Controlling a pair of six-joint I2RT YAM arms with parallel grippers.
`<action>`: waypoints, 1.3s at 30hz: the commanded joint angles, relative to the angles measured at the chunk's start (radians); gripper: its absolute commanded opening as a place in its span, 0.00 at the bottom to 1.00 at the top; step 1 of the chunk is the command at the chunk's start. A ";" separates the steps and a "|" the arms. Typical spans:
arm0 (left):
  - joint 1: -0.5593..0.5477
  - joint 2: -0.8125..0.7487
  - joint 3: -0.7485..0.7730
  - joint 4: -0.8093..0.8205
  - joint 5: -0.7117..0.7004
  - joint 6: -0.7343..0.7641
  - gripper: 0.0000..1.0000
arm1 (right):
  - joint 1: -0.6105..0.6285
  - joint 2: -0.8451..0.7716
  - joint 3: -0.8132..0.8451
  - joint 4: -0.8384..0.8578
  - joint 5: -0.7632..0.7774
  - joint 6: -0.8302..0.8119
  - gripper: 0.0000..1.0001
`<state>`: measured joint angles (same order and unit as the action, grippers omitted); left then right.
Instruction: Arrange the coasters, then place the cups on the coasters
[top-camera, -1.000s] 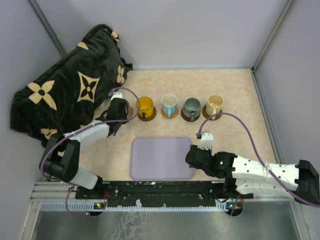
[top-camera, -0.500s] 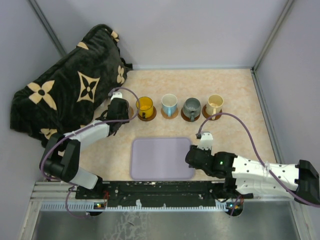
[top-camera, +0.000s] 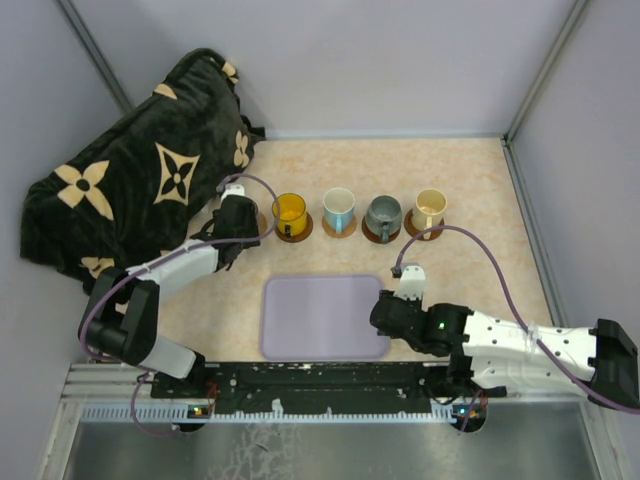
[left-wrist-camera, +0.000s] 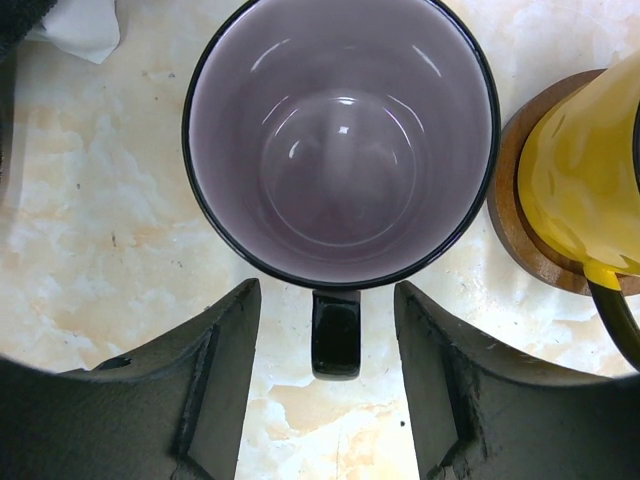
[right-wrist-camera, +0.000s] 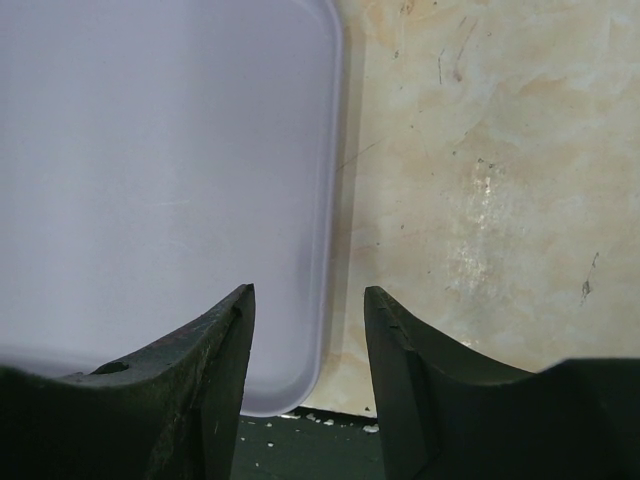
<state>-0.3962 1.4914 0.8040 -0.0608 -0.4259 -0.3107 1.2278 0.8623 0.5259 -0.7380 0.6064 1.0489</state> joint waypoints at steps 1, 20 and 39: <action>0.009 -0.050 -0.002 -0.037 0.011 -0.003 0.62 | 0.008 0.000 0.030 0.041 0.017 0.006 0.48; 0.009 -0.088 -0.060 -0.094 -0.004 -0.035 0.63 | 0.008 0.002 0.042 0.062 0.014 -0.017 0.48; 0.020 -0.060 -0.055 -0.087 -0.055 -0.060 0.64 | 0.007 0.009 0.042 0.056 0.011 -0.016 0.49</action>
<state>-0.3943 1.4303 0.7517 -0.1501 -0.4515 -0.3553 1.2278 0.8791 0.5259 -0.6956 0.6003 1.0290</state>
